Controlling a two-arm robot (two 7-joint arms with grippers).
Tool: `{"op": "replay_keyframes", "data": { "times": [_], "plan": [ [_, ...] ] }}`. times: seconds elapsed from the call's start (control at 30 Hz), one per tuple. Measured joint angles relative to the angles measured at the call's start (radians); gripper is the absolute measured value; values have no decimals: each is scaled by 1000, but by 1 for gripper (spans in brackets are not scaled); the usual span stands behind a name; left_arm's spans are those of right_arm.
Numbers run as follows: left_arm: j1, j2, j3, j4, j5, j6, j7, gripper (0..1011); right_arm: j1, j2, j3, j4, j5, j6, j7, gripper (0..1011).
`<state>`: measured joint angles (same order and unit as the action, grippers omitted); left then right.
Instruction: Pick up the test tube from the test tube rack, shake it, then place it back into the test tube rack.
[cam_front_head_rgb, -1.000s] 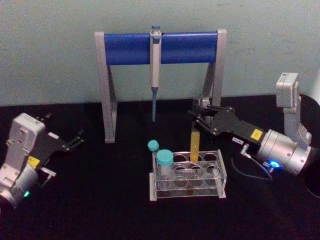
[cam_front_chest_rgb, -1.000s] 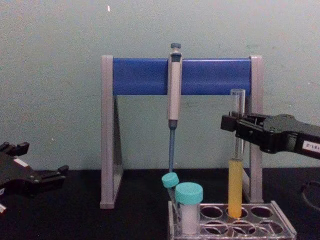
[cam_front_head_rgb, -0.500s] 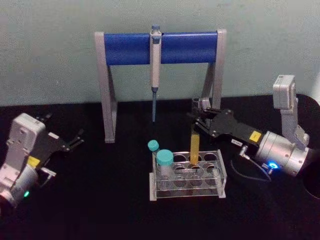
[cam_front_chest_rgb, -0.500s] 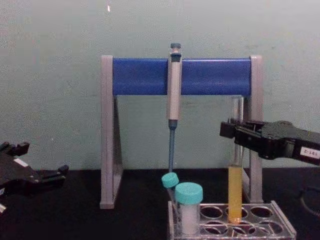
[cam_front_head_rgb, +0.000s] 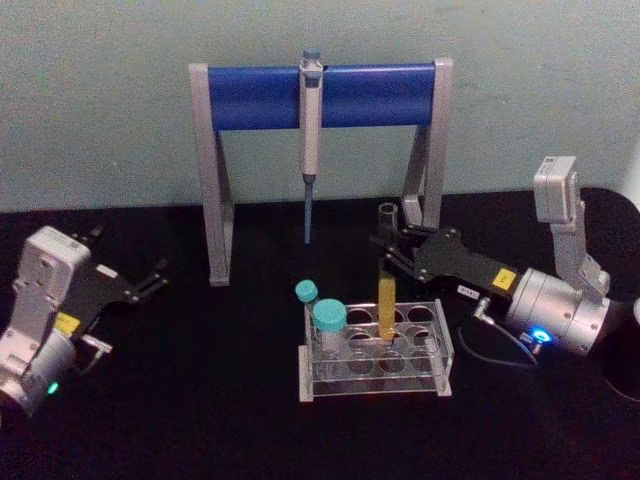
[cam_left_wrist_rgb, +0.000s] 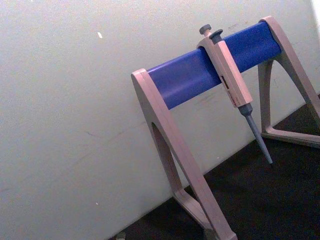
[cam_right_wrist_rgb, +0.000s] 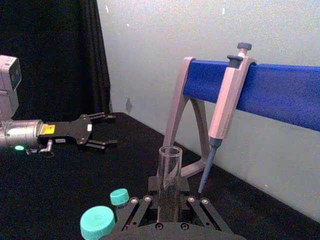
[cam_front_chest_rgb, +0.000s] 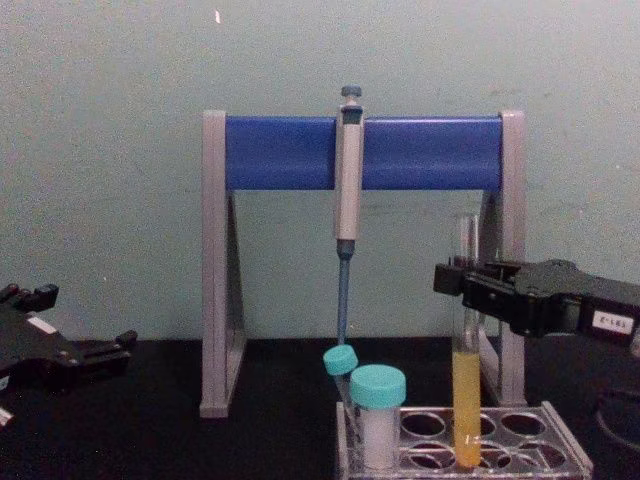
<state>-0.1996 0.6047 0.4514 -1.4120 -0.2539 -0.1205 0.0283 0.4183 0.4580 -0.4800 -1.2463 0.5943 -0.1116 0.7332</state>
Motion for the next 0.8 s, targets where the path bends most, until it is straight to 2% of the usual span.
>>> {"op": "replay_keyframes", "data": {
  "times": [0.8],
  "plan": [
    [0, 0, 0, 0, 0, 0, 0, 1001, 7, -11, -16, 37, -9, 19, 2, 235]
  ]
}}
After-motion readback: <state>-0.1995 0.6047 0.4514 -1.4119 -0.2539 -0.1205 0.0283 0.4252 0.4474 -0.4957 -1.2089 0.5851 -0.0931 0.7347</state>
